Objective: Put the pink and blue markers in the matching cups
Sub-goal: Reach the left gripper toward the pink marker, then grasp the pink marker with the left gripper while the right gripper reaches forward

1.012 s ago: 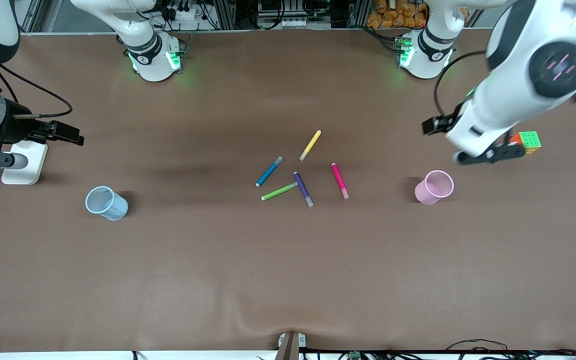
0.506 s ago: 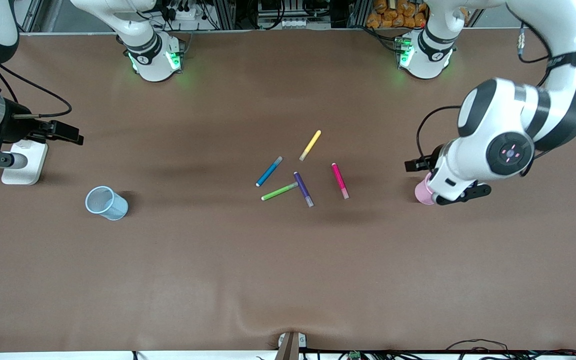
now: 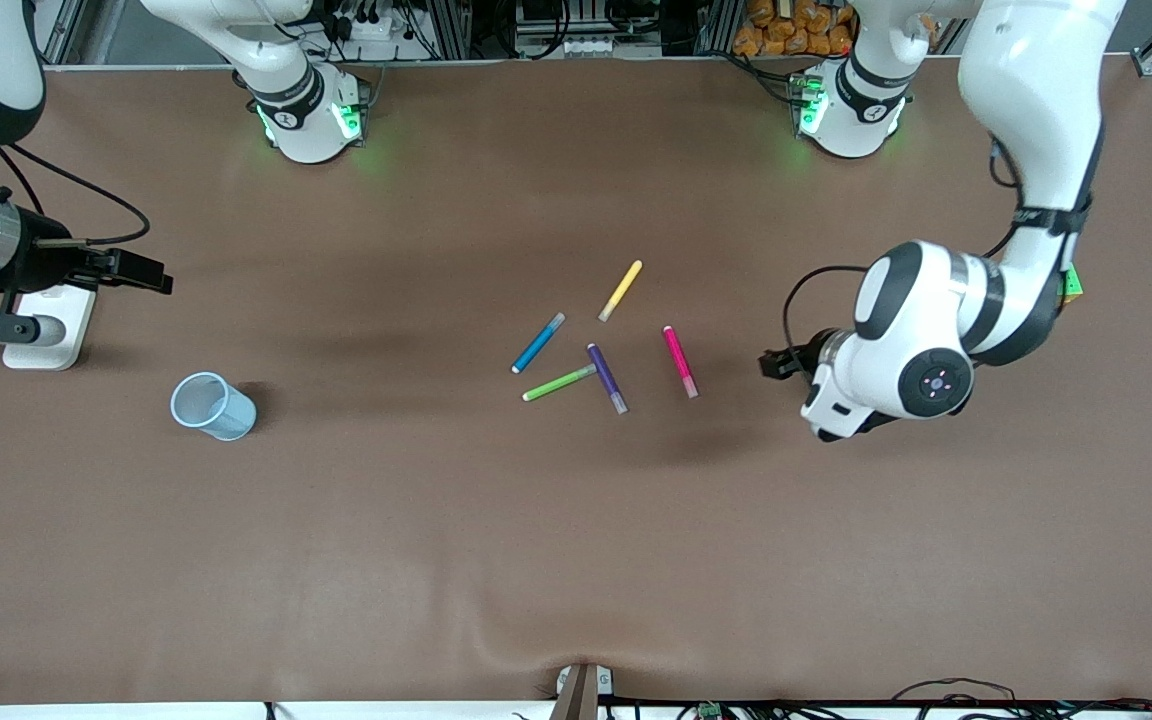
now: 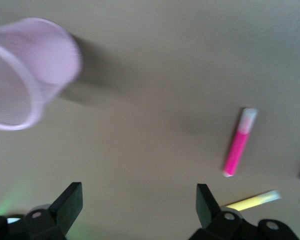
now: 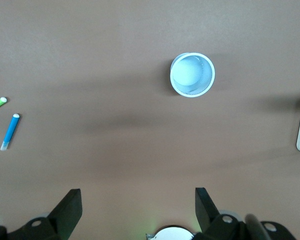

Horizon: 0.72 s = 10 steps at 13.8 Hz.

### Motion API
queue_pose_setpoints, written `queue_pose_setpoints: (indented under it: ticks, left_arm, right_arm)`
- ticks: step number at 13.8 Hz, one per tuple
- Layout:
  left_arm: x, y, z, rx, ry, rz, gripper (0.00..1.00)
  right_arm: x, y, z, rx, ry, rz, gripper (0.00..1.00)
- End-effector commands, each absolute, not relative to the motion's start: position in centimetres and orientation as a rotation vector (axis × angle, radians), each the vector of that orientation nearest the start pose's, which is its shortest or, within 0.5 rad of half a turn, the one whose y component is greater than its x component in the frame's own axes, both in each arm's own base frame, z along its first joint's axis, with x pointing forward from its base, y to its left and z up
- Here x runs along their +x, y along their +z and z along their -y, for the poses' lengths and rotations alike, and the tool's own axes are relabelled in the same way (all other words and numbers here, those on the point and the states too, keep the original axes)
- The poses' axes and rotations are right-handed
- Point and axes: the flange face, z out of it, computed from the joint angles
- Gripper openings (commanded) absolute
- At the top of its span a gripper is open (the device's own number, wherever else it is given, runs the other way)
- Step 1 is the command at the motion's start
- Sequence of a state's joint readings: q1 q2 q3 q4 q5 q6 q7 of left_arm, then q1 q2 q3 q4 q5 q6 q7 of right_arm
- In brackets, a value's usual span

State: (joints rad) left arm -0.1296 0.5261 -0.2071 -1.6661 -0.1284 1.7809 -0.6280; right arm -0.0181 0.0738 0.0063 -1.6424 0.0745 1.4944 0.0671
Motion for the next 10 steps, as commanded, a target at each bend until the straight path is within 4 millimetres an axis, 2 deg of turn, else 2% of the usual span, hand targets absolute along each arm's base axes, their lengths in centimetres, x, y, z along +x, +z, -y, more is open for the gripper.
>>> queue_pose_setpoints:
  ticks: [1, 3, 4, 5, 6, 8, 10]
  left_arm:
    - [60.1, 24.6, 21.8, -3.053, 0.779, 0.666, 1.00]
    - [60.2, 22.3, 23.5, -3.060, 0.804, 0.793, 0.96]
    - [60.2, 21.5, 25.5, -3.036, 0.812, 0.844, 0.90]
    - [60.1, 20.9, 27.3, -2.995, 0.807, 0.900, 0.90]
    - [60.2, 20.0, 27.7, -2.960, 0.810, 0.953, 0.90]
    - [60.0, 18.8, 28.3, -2.951, 0.817, 0.966, 0.86]
    - [59.7, 17.6, 29.1, -2.959, 0.810, 0.967, 0.83]
  right_arm:
    - [56.2, 53.8, 0.0, -3.053, 0.381, -0.104, 1.00]
    - [56.6, 53.3, 0.3, -3.052, 0.393, -0.108, 1.00]
    - [56.7, 53.0, 0.3, -3.052, 0.400, -0.111, 1.00]
    - [57.0, 52.3, 0.4, -3.048, 0.421, -0.114, 1.00]
    - [57.6, 50.5, 0.5, -3.041, 0.467, -0.117, 1.00]
    - [58.3, 48.5, 0.9, -3.032, 0.520, -0.128, 1.00]
    - [58.5, 47.3, 1.8, -3.024, 0.552, -0.149, 1.00]
